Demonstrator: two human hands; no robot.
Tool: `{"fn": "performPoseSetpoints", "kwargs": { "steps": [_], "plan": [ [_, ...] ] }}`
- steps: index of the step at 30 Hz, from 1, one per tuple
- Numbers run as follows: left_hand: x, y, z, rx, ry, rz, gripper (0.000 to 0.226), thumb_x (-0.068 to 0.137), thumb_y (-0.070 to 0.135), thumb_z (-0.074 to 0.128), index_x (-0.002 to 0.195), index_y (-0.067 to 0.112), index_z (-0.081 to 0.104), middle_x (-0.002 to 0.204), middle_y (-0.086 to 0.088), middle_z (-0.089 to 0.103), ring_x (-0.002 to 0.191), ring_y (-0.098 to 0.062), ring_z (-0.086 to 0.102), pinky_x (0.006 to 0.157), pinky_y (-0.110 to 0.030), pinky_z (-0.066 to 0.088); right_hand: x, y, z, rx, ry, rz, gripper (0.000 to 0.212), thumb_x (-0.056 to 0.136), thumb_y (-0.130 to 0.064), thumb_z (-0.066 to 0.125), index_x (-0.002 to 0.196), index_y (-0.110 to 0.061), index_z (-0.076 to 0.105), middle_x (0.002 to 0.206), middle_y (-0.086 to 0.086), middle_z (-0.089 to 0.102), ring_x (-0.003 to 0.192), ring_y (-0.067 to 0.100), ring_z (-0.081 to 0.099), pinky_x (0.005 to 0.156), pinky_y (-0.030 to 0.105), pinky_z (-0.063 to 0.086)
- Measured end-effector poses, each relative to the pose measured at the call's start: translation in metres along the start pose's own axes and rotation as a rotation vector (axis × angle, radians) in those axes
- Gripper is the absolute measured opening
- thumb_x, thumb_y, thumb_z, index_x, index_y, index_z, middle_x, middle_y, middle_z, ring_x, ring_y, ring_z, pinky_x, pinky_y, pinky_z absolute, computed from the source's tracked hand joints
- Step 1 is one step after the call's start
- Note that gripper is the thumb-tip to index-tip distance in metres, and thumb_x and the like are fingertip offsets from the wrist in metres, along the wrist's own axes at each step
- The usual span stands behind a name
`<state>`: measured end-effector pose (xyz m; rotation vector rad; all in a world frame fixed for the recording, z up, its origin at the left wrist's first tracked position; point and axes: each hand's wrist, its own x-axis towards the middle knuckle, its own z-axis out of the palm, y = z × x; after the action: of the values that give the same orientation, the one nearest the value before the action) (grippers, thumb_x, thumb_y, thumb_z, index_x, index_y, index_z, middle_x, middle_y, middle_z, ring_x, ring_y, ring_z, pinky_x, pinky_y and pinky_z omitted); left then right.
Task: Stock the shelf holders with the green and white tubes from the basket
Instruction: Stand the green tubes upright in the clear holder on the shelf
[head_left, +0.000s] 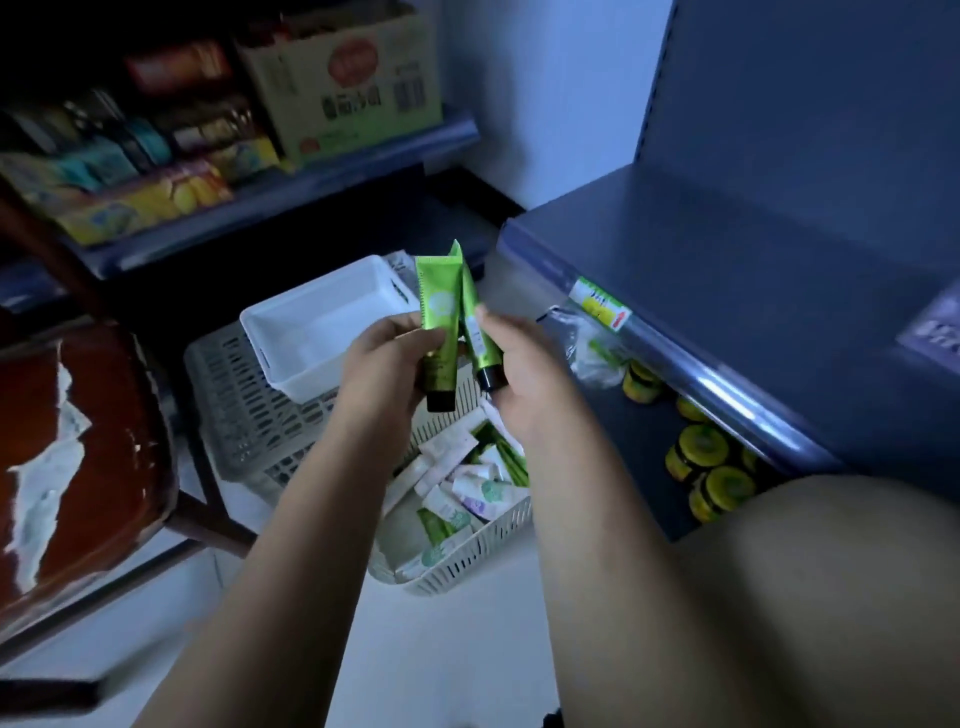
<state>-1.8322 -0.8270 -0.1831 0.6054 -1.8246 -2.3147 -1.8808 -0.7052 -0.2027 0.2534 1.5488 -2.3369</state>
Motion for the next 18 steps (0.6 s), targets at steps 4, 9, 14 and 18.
{"fn": "performPoseSetpoints", "kwargs": {
  "steps": [4, 9, 14, 18],
  "plan": [
    [-0.020, 0.016, 0.039, -0.003, -0.127, 0.034, 0.014, 0.093, 0.002, 0.063, 0.086, 0.013, 0.064, 0.083, -0.014, 0.069, 0.074, -0.029, 0.069, 0.055, -0.028, 0.053, -0.031, -0.041, -0.031, 0.032, -0.003, -0.144, 0.013, 0.088, -0.006, 0.073, 0.095, -0.016, 0.076, 0.091, 0.011, 0.075, 0.080, 0.026, 0.069, 0.069, 0.034, 0.054],
    [-0.041, 0.025, 0.100, -0.030, -0.273, 0.088, 0.008, 0.093, 0.004, 0.063, 0.097, 0.011, 0.066, 0.089, -0.022, 0.064, 0.079, -0.032, 0.059, 0.060, -0.035, 0.050, -0.068, -0.090, -0.082, -0.032, 0.079, -0.302, 0.015, 0.084, -0.003, 0.076, 0.097, -0.010, 0.074, 0.086, 0.006, 0.073, 0.081, 0.021, 0.069, 0.077, 0.041, 0.058],
    [-0.072, 0.024, 0.166, -0.044, -0.413, 0.099, 0.024, 0.085, 0.013, 0.070, 0.107, 0.005, 0.068, 0.101, -0.026, 0.069, 0.087, -0.034, 0.063, 0.076, -0.048, 0.048, -0.118, -0.127, -0.143, -0.046, 0.276, -0.446, 0.020, 0.084, -0.011, 0.080, 0.101, -0.007, 0.069, 0.086, 0.004, 0.069, 0.083, 0.020, 0.067, 0.083, 0.048, 0.057],
    [-0.107, 0.023, 0.215, -0.035, -0.564, 0.123, 0.022, 0.087, 0.012, 0.069, 0.109, 0.007, 0.068, 0.105, -0.029, 0.070, 0.090, -0.032, 0.066, 0.077, -0.044, 0.050, -0.165, -0.147, -0.191, -0.113, 0.418, -0.542, 0.017, 0.085, -0.018, 0.080, 0.099, -0.013, 0.070, 0.086, -0.001, 0.072, 0.083, 0.014, 0.067, 0.076, 0.037, 0.051]
  ]
}}
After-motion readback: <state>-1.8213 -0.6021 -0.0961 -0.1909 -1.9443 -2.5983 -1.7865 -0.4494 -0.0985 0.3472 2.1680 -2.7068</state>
